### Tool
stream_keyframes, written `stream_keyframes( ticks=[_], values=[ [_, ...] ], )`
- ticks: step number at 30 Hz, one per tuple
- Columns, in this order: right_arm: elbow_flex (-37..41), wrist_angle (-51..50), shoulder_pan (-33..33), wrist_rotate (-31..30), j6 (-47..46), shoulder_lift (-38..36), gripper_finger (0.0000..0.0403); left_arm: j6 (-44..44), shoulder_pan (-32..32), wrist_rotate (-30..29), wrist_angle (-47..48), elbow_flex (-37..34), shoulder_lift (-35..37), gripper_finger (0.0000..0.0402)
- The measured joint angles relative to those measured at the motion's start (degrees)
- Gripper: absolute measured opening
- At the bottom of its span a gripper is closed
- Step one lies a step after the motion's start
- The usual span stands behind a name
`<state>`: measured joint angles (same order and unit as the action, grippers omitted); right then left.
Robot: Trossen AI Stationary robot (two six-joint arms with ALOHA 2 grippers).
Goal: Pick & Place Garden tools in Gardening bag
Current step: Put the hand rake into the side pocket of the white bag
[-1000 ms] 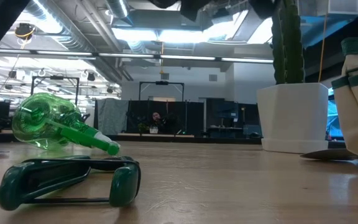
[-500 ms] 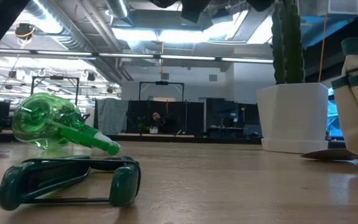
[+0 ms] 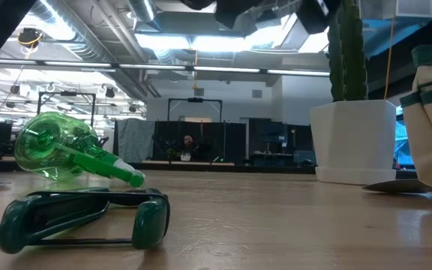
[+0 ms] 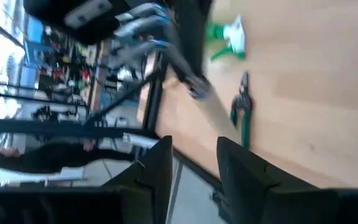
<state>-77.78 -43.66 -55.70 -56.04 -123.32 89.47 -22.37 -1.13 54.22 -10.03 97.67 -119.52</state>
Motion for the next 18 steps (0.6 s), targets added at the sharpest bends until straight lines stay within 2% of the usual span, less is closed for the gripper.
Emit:
stream_keyframes(
  ticks=[3,7,18],
  values=[
    [0.0,0.8,1.7,-2.1,2.9,0.0,0.0128,-2.5,0.0,-1.5,0.0,0.0,0.0,0.0003],
    [0.0,1.3,3.2,-2.6,5.8,0.0,0.0128,-3.9,-0.3,-0.6,0.2,0.0,0.0,0.0003],
    [0.0,1.1,3.3,-4.6,7.5,0.1,0.0128,0.0,-1.3,-0.3,7.2,0.0,0.1,0.0003]
  ],
)
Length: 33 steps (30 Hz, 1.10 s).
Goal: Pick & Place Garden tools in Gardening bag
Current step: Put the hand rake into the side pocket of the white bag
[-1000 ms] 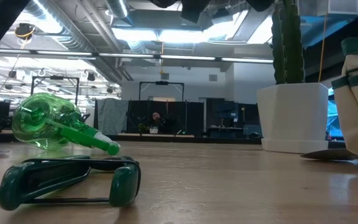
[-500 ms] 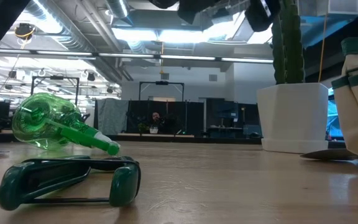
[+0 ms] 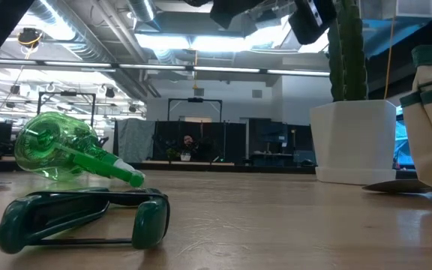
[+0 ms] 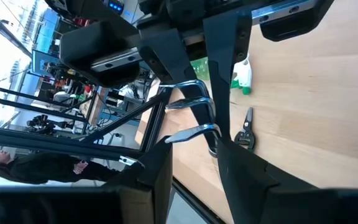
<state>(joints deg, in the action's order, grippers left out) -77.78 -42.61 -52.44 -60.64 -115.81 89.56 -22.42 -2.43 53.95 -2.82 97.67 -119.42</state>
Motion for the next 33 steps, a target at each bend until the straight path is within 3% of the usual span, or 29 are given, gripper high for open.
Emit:
stream_keyframes(
  ticks=[6,15,23,31,33],
  values=[
    [0.0,0.1,0.6,-0.9,1.1,0.1,0.0128,-4.1,0.0,0.3,-4.8,-0.1,0.0,0.0003],
    [0.0,-2.8,0.7,-3.3,1.2,0.1,0.0128,-18.4,1.5,-2.3,-5.3,-0.3,1.4,0.0003],
    [-0.1,-4.1,1.0,-11.9,1.4,0.0,0.0128,-18.7,3.6,-2.8,-4.9,-0.3,3.9,0.0002],
    [-0.1,-2.6,3.3,-12.8,3.9,0.0,0.0128,-18.8,2.4,-4.6,-4.3,-0.3,4.6,0.0002],
    [0.0,-2.3,4.0,-13.1,4.1,0.2,0.0128,-19.1,2.1,-7.8,-5.2,0.1,4.9,0.0002]
  ],
)
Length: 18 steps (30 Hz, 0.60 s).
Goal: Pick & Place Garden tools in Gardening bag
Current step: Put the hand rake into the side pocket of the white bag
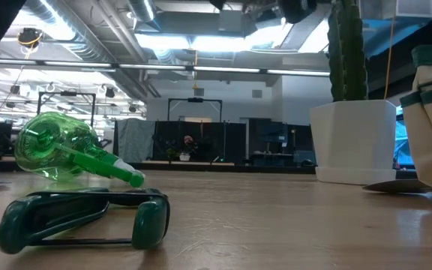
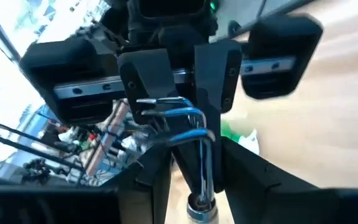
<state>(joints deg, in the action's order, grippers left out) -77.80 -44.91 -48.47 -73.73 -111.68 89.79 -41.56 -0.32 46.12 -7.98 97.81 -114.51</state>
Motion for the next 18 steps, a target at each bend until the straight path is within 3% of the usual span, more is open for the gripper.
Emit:
stream_keyframes(
  ticks=[8,18],
  values=[
    [0.0,-1.0,0.4,-1.5,0.7,-0.1,0.0124,-3.0,1.0,2.0,-1.3,0.0,0.7,0.0002],
    [0.0,2.5,0.1,-3.9,6.8,0.1,0.0104,0.4,0.9,2.2,3.0,0.1,1.9,0.0002]
  ],
)
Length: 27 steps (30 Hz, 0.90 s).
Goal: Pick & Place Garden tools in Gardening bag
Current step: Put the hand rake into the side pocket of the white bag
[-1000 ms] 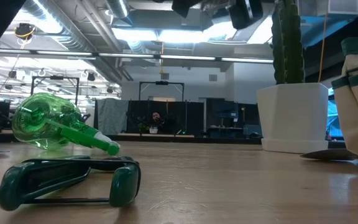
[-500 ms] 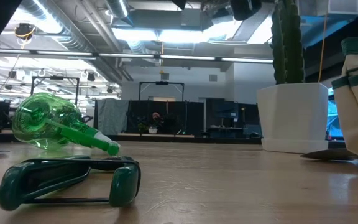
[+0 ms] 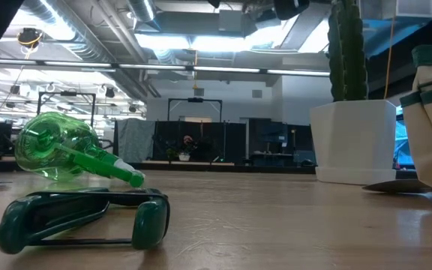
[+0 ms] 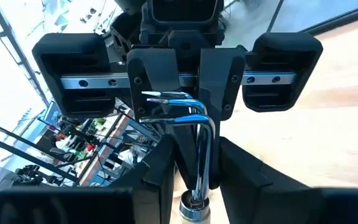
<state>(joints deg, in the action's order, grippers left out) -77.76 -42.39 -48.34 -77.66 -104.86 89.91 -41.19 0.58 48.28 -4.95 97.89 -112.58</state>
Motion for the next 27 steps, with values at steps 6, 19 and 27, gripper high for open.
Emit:
stream_keyframes(
  ticks=[6,19,27],
  values=[
    [0.0,0.8,-1.1,-2.3,2.4,-0.2,0.0156,1.5,0.1,3.7,3.7,-0.2,0.8,0.0002],
    [0.1,1.3,-1.1,-6.4,3.7,-0.2,0.0196,0.9,0.3,0.7,2.1,-0.1,0.8,0.0002],
    [0.0,1.5,-0.7,-6.5,4.5,-0.2,0.0151,-0.6,0.7,-1.7,-1.4,-0.2,0.7,0.0002]
  ],
)
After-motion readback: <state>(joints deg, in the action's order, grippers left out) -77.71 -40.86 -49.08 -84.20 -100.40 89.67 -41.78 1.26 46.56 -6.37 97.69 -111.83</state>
